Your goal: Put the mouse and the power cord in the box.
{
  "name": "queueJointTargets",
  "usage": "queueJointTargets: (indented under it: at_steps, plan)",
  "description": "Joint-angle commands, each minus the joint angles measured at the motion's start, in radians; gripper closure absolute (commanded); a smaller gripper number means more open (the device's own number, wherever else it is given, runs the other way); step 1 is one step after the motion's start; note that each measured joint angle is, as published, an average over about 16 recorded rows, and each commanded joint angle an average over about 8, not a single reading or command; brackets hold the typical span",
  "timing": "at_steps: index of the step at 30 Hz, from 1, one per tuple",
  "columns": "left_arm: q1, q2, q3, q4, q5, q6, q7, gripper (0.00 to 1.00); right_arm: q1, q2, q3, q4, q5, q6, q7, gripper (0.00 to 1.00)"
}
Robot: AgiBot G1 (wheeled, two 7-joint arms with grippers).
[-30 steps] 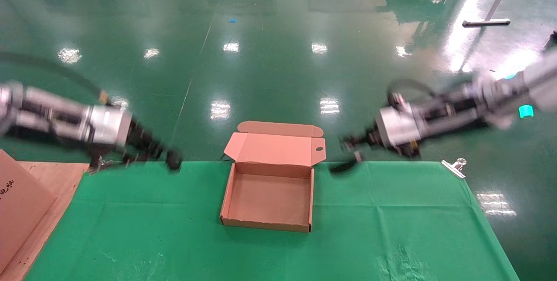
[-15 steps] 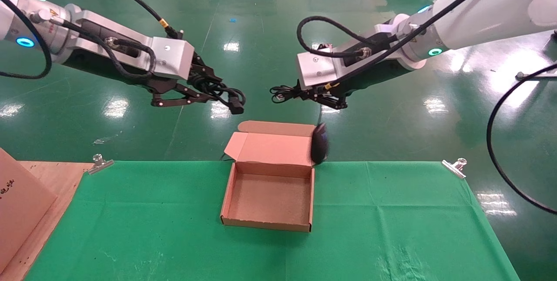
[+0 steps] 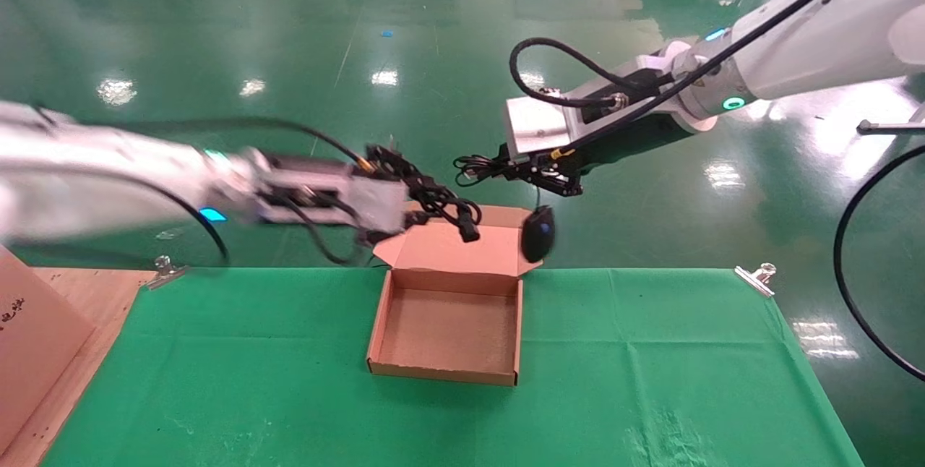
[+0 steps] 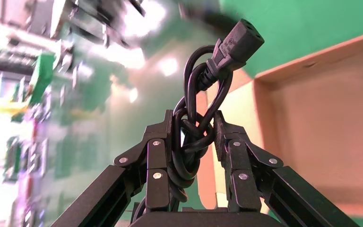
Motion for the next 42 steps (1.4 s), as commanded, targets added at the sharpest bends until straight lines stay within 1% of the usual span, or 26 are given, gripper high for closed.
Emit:
queueJointTargets:
  at_steps: [1, 5, 8, 11, 15, 16, 17, 23, 24, 25, 34, 42]
  plan:
    - [0.066, 0.024, -0.012, -0.011, -0.012, -0.09, 0.032, 1.0, -0.002, 0.005, 0.0, -0.014, 0.006, 0.0, -0.007, 1.0]
    - [0.211, 0.061, -0.034, -0.08, -0.052, -0.213, 0.056, 1.0, -0.014, 0.009, 0.003, -0.039, 0.015, -0.002, -0.034, 1.0]
    - [0.316, 0.074, -0.027, -0.144, -0.064, -0.313, 0.063, 1.0, -0.026, 0.013, 0.004, -0.057, 0.02, -0.002, -0.053, 1.0]
    - [0.396, 0.079, 0.007, -0.196, -0.051, -0.417, 0.041, 1.0, -0.036, 0.016, 0.005, -0.076, 0.022, 0.001, -0.07, 1.0]
    - [0.449, 0.08, 0.073, -0.234, -0.025, -0.507, -0.023, 1.0, -0.045, 0.018, 0.006, -0.1, 0.024, 0.008, -0.09, 1.0]
    - [0.453, 0.08, 0.089, -0.239, -0.022, -0.517, -0.043, 0.96, -0.047, 0.017, 0.006, -0.105, 0.025, 0.01, -0.094, 1.0]
    - [0.456, 0.08, 0.104, -0.243, -0.02, -0.523, -0.062, 0.88, -0.049, 0.017, 0.006, -0.111, 0.025, 0.012, -0.099, 1.0]
    - [0.446, 0.076, 0.179, -0.251, -0.022, -0.522, -0.14, 0.13, -0.057, 0.012, 0.005, -0.136, 0.026, 0.02, -0.121, 1.0]
    - [0.444, 0.075, 0.188, -0.253, -0.024, -0.522, -0.147, 0.04, -0.058, 0.012, 0.005, -0.139, 0.027, 0.021, -0.124, 1.0]
    - [0.442, 0.075, 0.196, -0.254, -0.026, -0.523, -0.152, 0.0, -0.059, 0.011, 0.005, -0.143, 0.027, 0.021, -0.126, 1.0]
    - [0.434, 0.071, 0.251, -0.261, -0.05, -0.544, -0.181, 0.0, -0.063, 0.002, 0.006, -0.16, 0.033, 0.022, -0.138, 1.0]
    - [0.427, 0.068, 0.279, -0.258, -0.082, -0.552, -0.202, 0.0, -0.061, -0.008, 0.005, -0.152, 0.037, 0.018, -0.13, 1.0]
